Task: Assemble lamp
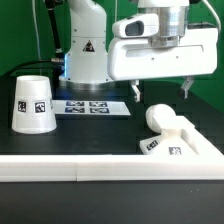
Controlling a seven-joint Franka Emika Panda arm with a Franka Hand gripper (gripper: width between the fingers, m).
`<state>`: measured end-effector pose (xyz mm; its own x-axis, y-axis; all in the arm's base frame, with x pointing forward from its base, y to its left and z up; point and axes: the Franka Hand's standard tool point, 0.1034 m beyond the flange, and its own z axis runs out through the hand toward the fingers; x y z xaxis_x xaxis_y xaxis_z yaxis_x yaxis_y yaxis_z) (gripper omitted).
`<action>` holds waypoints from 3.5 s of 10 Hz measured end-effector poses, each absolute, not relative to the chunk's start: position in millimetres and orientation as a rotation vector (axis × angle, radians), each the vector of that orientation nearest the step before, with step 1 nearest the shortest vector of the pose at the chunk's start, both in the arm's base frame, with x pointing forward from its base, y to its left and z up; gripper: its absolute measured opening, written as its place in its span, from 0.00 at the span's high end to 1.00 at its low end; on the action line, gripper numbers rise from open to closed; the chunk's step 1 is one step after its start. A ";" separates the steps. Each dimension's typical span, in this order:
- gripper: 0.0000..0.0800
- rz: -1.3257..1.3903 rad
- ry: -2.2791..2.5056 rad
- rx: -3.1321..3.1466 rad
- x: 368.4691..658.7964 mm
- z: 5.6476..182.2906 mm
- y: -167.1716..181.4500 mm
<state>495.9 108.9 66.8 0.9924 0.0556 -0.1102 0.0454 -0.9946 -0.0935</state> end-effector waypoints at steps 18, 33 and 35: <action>0.13 1.270 -0.150 -2.815 463.9 18.4 116.5; 0.28 1.174 -0.241 -2.754 513.9 92.7 77.7; 0.28 0.924 -0.277 -2.839 527.6 92.2 73.5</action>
Offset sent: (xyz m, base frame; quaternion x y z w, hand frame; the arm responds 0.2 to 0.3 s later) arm 0.0055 0.0109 -0.0076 0.0036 -0.1374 0.0064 0.9905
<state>527.6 73.5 92.2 0.7940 0.2178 -0.5676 0.1299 -0.9728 -0.1917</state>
